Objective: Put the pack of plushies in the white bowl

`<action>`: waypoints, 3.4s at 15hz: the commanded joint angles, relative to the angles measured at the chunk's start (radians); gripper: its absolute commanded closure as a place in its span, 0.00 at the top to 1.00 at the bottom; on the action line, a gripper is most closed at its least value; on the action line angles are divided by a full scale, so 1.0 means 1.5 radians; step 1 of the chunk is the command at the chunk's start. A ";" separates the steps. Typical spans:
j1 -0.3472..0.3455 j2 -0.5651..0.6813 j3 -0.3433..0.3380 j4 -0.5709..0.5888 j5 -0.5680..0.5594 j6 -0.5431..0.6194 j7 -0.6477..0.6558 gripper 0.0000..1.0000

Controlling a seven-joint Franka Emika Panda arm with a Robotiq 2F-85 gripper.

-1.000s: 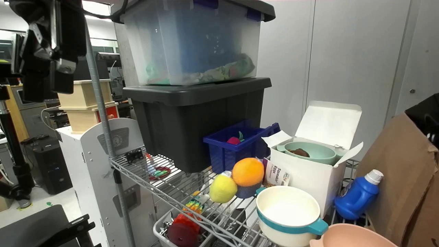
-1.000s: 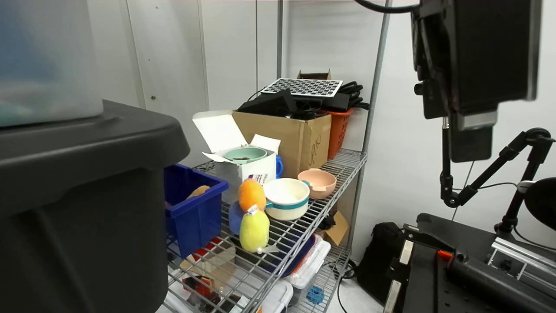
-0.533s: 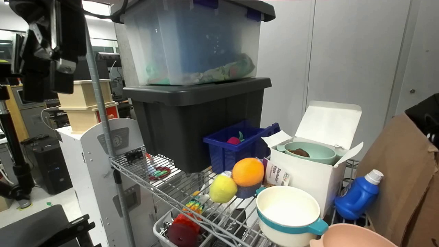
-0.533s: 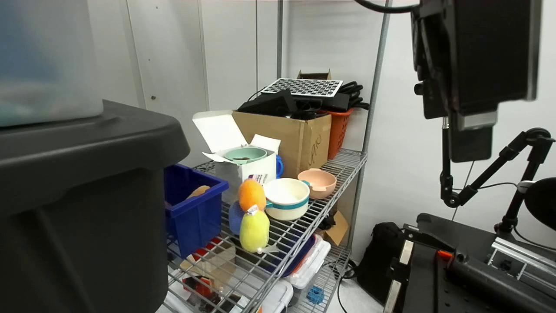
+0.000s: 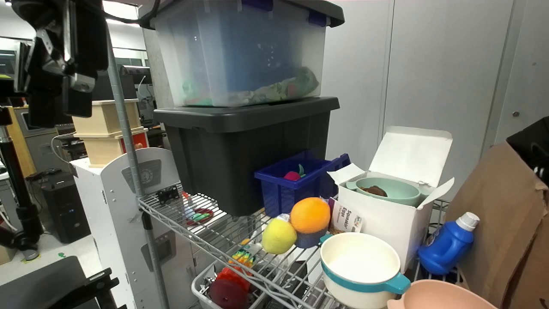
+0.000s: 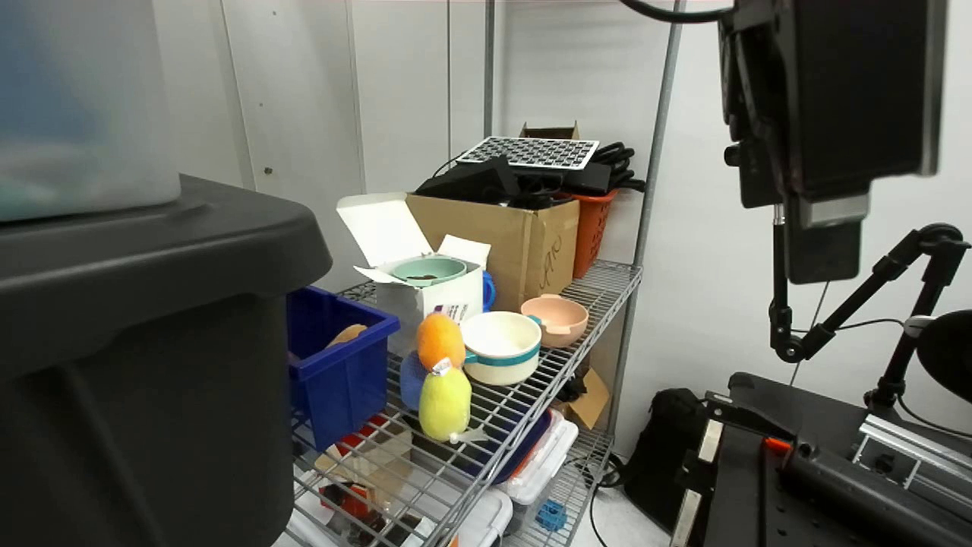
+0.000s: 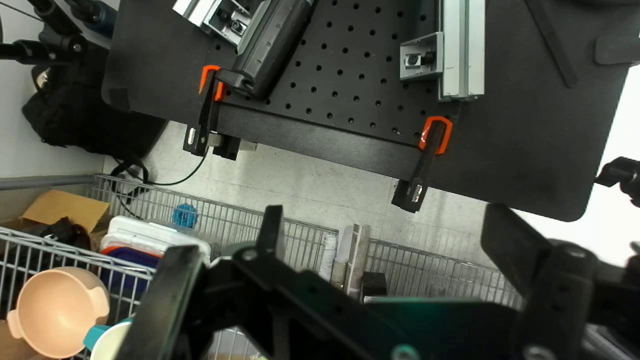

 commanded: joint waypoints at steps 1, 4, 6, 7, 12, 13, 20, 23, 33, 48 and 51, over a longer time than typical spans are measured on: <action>0.013 0.001 -0.012 0.001 -0.003 -0.002 0.003 1.00; 0.013 0.001 -0.012 0.001 -0.003 -0.002 0.003 1.00; 0.013 0.001 -0.012 0.001 -0.003 -0.002 0.003 1.00; 0.013 0.001 -0.012 0.001 -0.003 -0.002 0.003 1.00; 0.013 0.001 -0.012 0.001 -0.003 -0.002 0.003 1.00; 0.013 0.001 -0.012 0.001 -0.003 -0.002 0.003 1.00; 0.013 0.001 -0.012 0.001 -0.003 -0.002 0.003 1.00; 0.013 0.001 -0.012 0.001 -0.003 -0.002 0.003 1.00; -0.006 0.012 -0.034 0.001 -0.025 0.011 -0.015 1.00; -0.092 0.252 -0.165 0.097 -0.028 0.258 -0.133 1.00; -0.103 0.281 -0.167 0.092 -0.018 0.359 -0.193 1.00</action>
